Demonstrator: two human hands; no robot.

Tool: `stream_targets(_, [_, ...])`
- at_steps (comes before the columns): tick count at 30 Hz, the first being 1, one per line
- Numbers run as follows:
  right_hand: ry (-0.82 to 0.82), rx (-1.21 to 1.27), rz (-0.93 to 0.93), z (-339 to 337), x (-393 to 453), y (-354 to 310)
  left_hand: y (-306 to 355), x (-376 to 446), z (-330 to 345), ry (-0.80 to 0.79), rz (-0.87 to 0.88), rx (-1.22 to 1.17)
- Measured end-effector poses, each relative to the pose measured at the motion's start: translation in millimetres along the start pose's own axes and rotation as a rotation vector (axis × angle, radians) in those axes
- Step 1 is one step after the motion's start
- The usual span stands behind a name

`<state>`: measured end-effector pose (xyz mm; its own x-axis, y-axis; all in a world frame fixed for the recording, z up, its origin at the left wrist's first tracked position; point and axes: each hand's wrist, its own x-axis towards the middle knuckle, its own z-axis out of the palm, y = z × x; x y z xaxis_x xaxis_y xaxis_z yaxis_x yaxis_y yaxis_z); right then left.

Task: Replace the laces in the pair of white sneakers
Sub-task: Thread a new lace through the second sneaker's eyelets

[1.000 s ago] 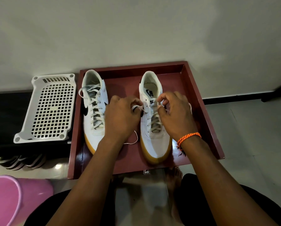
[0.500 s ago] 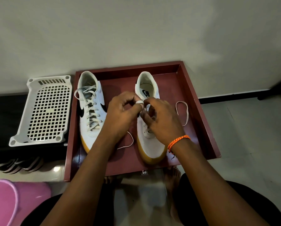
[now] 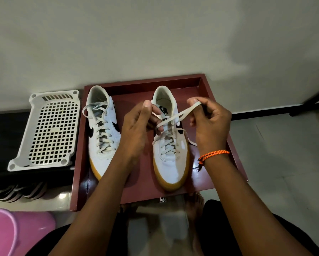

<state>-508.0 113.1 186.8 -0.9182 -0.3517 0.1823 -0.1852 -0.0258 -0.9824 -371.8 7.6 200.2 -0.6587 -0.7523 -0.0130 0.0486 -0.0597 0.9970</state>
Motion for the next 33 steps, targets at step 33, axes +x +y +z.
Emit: stream_targets(33, [-0.260,-0.089,0.114,-3,-3,0,-28,12,12,-0.005,0.173,0.459])
